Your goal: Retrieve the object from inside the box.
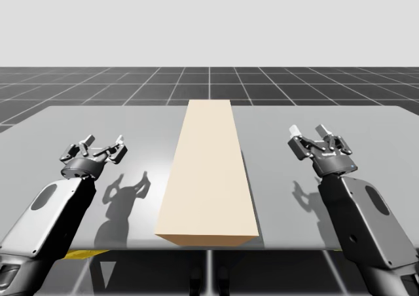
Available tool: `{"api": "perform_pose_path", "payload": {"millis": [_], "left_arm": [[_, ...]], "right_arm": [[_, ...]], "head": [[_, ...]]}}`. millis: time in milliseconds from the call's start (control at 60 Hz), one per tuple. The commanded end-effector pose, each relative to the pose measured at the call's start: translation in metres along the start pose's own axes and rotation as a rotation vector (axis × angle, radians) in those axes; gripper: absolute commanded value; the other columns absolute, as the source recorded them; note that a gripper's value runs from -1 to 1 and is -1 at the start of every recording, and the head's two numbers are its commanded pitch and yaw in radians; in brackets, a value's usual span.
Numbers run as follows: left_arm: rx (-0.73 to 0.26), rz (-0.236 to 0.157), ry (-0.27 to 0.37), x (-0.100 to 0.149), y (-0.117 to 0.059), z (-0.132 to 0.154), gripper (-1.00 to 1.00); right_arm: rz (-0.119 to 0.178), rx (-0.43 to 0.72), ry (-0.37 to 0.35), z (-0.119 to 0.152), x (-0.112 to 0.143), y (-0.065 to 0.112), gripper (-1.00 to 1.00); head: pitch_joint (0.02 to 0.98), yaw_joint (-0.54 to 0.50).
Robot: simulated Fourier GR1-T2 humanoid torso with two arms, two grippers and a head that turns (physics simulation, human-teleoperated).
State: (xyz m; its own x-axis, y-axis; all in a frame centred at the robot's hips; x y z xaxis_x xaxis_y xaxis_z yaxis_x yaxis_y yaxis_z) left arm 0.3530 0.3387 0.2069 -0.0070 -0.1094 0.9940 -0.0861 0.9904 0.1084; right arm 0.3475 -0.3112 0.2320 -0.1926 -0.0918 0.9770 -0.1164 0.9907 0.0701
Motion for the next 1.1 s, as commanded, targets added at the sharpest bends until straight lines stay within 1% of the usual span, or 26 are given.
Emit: {"api": "perform_pose_path", "payload": {"millis": [17,67,100,150,183,200,233,250,283,317,333,383,400,433,500,517,583,633,667,700,750,883,950,1000,1050,1100], "left_arm": [[-0.002,0.003,-0.003,0.000,0.000,0.000,-1.00],[-0.004,0.003,-0.002,0.000,0.000,0.000,-1.00],[-0.010,0.005,0.008,-0.001,0.001,0.000,-1.00],[-0.047,0.014,0.072,-0.004,0.000,-0.001,-1.00],[-0.075,-0.005,0.109,-0.007,-0.001,-0.002,-1.00],[-0.098,-0.019,0.142,-0.010,-0.002,-0.002,-1.00],[-0.120,-0.024,0.166,-0.012,-0.004,-0.002,-1.00],[-0.152,-0.040,0.192,-0.015,-0.008,-0.001,-1.00],[-0.175,-0.064,0.204,-0.017,-0.011,0.000,-1.00],[-0.208,-0.081,0.219,-0.019,-0.015,0.001,-1.00],[-0.225,-0.097,0.220,-0.020,-0.018,0.002,-1.00],[-0.279,-0.117,0.216,-0.021,-0.025,0.006,-1.00],[-0.329,-0.129,0.212,-0.021,-0.030,0.009,-1.00],[-0.364,-0.142,0.201,-0.021,-0.034,0.012,-1.00],[-0.463,-0.152,0.176,-0.019,-0.044,0.020,-1.00],[-0.508,-0.153,0.161,-0.018,-0.049,0.025,-1.00],[-0.599,-0.173,0.136,-0.017,-0.058,0.034,-1.00],[-0.655,-0.185,0.122,-0.017,-0.065,0.040,-1.00],[-0.689,-0.203,0.115,-0.017,-0.069,0.044,-1.00],[-0.726,-0.217,0.111,-0.018,-0.074,0.048,-1.00],[-0.778,-0.243,0.107,-0.019,-0.081,0.053,-1.00],[-0.827,-0.275,0.104,-0.021,-0.093,0.060,-1.00],[-0.834,-0.287,0.106,-0.022,-0.097,0.061,-1.00],[-0.835,-0.293,0.108,-0.023,-0.098,0.061,-1.00],[-0.838,-0.295,0.108,-0.024,-0.100,0.062,-1.00],[-0.839,-0.304,0.109,-0.025,-0.101,0.062,-1.00]], "right_arm": [[-0.027,-0.040,-0.010,0.001,-0.001,0.000,-1.00],[-0.020,-0.036,-0.005,0.001,-0.001,0.000,-1.00],[-0.031,-0.020,0.022,0.000,-0.003,-0.001,-1.00],[-0.006,0.012,0.071,-0.001,-0.005,0.000,-1.00],[-0.010,0.036,0.100,-0.001,-0.007,0.001,-1.00],[0.000,0.060,0.125,-0.001,-0.010,0.003,-1.00],[0.020,0.076,0.141,-0.001,-0.012,0.004,-1.00],[0.039,0.096,0.159,-0.001,-0.015,0.007,-1.00],[0.030,0.141,0.186,0.000,-0.018,0.010,-1.00],[0.043,0.175,0.206,0.001,-0.020,0.014,-1.00],[0.056,0.193,0.212,0.001,-0.023,0.017,-1.00],[0.044,0.282,0.250,0.004,-0.028,0.026,-1.00],[0.076,0.322,0.255,0.007,-0.031,0.032,-1.00],[0.109,0.369,0.252,0.009,-0.034,0.037,-1.00],[0.141,0.468,0.254,0.016,-0.038,0.049,-1.00],[0.164,0.522,0.249,0.020,-0.039,0.055,-1.00],[0.179,0.629,0.245,0.028,-0.041,0.067,-1.00],[0.203,0.707,0.238,0.034,-0.044,0.076,-1.00],[0.205,0.745,0.247,0.037,-0.046,0.081,-1.00],[0.221,0.784,0.251,0.041,-0.049,0.087,-1.00],[0.213,0.826,0.269,0.045,-0.053,0.095,-1.00],[0.228,0.856,0.250,0.048,-0.058,0.106,-1.00],[0.202,0.854,0.242,0.045,-0.060,0.109,-1.00],[0.165,0.865,0.237,0.043,-0.063,0.113,-1.00],[0.144,0.883,0.227,0.039,-0.065,0.120,-1.00],[0.144,0.902,0.227,0.036,-0.066,0.127,-1.00]], "head": [[0.042,0.00],[0.043,0.00],[0.044,0.00],[0.046,0.00],[0.047,0.00],[0.048,0.00],[0.048,0.00],[0.048,0.00],[0.049,0.00],[0.049,0.00],[0.050,0.00],[0.049,0.00],[0.049,0.00],[0.048,0.00],[0.047,0.00],[0.047,0.00],[0.046,0.00],[0.046,0.00],[0.046,0.00],[0.047,0.00],[0.048,-0.01],[0.051,-0.01],[0.051,-0.01],[0.050,-0.01],[0.051,-0.02],[0.052,-0.02]]}}
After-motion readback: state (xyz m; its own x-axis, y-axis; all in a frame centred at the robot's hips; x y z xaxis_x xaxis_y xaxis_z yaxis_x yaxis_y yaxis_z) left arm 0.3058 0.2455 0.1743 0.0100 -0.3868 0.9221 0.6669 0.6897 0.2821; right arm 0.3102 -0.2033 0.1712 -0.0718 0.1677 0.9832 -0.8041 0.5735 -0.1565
